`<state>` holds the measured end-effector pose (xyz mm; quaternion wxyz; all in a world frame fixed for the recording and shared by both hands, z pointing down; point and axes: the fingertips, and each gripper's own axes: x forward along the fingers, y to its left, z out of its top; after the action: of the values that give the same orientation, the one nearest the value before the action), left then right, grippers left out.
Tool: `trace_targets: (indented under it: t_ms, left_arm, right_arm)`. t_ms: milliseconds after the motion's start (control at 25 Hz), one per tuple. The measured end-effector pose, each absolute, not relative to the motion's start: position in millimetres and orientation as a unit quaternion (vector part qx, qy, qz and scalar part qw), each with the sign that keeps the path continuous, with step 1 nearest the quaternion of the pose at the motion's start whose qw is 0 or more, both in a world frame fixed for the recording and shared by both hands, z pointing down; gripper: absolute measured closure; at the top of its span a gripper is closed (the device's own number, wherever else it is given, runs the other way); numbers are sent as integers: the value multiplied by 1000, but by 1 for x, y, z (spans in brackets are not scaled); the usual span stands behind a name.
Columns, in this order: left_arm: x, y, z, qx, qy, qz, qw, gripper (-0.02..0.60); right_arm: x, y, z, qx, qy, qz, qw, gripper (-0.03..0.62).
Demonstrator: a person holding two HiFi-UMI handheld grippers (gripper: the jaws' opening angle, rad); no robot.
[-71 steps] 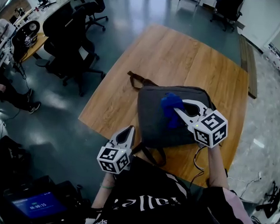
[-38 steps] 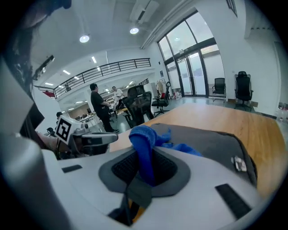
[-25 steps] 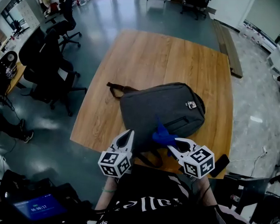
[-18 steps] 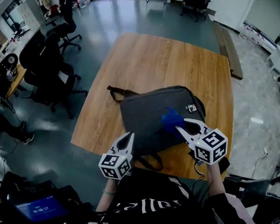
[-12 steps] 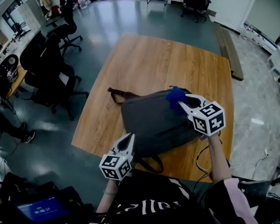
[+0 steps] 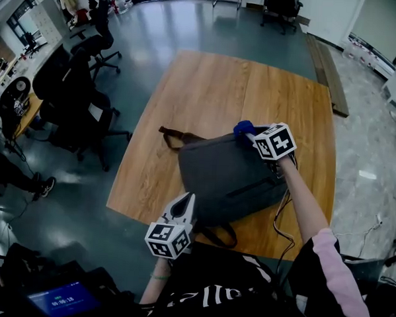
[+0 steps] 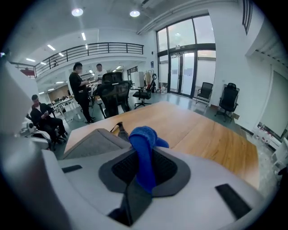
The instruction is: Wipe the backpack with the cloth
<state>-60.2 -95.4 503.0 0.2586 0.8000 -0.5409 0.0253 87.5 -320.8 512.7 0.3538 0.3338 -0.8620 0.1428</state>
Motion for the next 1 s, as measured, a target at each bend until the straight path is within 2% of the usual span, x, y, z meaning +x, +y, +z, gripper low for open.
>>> trace_targets:
  t_ms: [560, 1000]
  left_arm:
    - [-57, -96, 498, 807, -532, 21, 255, 584]
    - [-34, -92, 494, 821, -509, 28, 257, 584]
  right_arm:
    - [113, -193, 492, 334, -887, 185, 261, 527]
    - [153, -76, 515, 364, -859, 248, 262, 526]
